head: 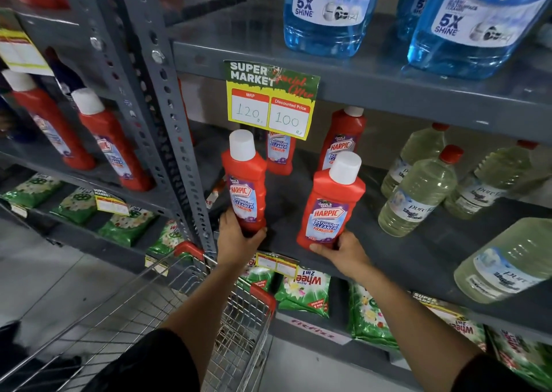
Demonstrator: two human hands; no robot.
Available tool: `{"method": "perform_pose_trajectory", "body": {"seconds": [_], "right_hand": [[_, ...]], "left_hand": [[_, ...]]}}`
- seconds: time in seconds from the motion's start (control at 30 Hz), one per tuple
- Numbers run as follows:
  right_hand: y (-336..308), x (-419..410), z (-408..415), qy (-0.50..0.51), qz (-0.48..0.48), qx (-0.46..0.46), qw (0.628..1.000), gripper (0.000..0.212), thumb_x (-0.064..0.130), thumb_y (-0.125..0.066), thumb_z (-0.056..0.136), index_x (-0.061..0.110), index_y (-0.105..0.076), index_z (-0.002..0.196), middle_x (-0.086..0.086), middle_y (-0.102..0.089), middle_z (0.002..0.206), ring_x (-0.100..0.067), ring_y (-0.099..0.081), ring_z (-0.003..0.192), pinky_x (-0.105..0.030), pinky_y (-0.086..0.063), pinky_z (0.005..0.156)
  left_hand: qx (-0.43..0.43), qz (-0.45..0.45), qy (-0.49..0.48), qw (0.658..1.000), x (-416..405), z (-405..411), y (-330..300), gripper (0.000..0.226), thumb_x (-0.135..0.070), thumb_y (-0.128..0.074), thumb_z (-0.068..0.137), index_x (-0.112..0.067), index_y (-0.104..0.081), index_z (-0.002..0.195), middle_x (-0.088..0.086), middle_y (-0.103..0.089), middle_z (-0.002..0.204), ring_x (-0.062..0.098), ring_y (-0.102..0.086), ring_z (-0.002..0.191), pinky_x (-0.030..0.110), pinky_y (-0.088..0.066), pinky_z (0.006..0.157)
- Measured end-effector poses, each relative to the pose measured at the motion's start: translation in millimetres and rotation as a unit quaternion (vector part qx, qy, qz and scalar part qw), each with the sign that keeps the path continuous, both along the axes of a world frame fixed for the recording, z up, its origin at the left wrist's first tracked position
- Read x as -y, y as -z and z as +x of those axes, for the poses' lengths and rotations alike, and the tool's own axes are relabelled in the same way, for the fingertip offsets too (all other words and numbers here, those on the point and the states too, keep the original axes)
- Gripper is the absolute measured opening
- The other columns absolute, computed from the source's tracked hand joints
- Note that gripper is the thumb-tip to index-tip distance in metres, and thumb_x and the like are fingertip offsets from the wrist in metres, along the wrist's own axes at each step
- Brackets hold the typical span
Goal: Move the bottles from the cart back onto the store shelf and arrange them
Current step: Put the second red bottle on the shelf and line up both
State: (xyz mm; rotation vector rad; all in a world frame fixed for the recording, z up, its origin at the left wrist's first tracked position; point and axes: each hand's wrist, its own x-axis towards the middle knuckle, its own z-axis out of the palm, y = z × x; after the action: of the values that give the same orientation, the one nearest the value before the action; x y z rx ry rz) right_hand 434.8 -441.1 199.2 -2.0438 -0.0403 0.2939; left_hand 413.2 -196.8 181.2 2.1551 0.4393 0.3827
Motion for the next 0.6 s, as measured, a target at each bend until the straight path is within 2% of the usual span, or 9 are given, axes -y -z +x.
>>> {"method": "perform_pose_trajectory", "body": {"seconds": [0.2,0.37,0.5,0.6], "right_hand": [[3,2,2,0.007,-0.013,-0.012,1.000,0.052,0.030,-0.084,0.073,0.016,-0.064,0.120,0.005,-0.070,0.110,-0.009,-0.064,0.097,-0.021,-0.046,0.083],[1,3,1,0.011,-0.008,-0.027,1.000,0.053,0.032,-0.087,0.069,0.021,-0.065,0.116,0.013,-0.069,0.099,0.005,-0.061,0.086,-0.009,-0.044,0.069],[0,6,4,0.016,-0.014,-0.040,0.999,0.063,0.019,-0.093,0.058,0.018,-0.065,0.114,0.011,-0.070,0.097,-0.007,-0.067,0.093,-0.022,-0.049,0.082],[-4,9,3,0.027,0.006,-0.041,0.999,0.075,0.003,-0.090,0.057,0.013,-0.056,0.123,0.000,-0.069,0.115,-0.017,-0.064,0.109,-0.033,-0.049,0.096]], "left_hand": [[-0.005,-0.008,0.006,1.000,-2,-1,3,0.090,-0.035,-0.085,0.067,-0.007,-0.036,0.138,0.015,-0.048,0.128,0.032,-0.051,0.120,0.045,-0.045,0.099],[-0.010,-0.006,0.018,1.000,-4,-4,5,0.094,-0.038,-0.085,0.068,-0.009,-0.034,0.142,0.015,-0.048,0.131,0.031,-0.049,0.123,0.044,-0.044,0.102],[-0.019,-0.025,0.030,0.999,-6,-9,1,0.101,-0.036,-0.086,0.067,-0.008,-0.030,0.146,0.016,-0.045,0.137,0.031,-0.046,0.129,0.044,-0.040,0.107],[0.025,-0.034,0.004,0.999,-5,-29,1,0.091,-0.029,-0.085,0.071,-0.006,-0.035,0.144,0.015,-0.047,0.138,0.026,-0.045,0.129,0.038,-0.038,0.107]]}}
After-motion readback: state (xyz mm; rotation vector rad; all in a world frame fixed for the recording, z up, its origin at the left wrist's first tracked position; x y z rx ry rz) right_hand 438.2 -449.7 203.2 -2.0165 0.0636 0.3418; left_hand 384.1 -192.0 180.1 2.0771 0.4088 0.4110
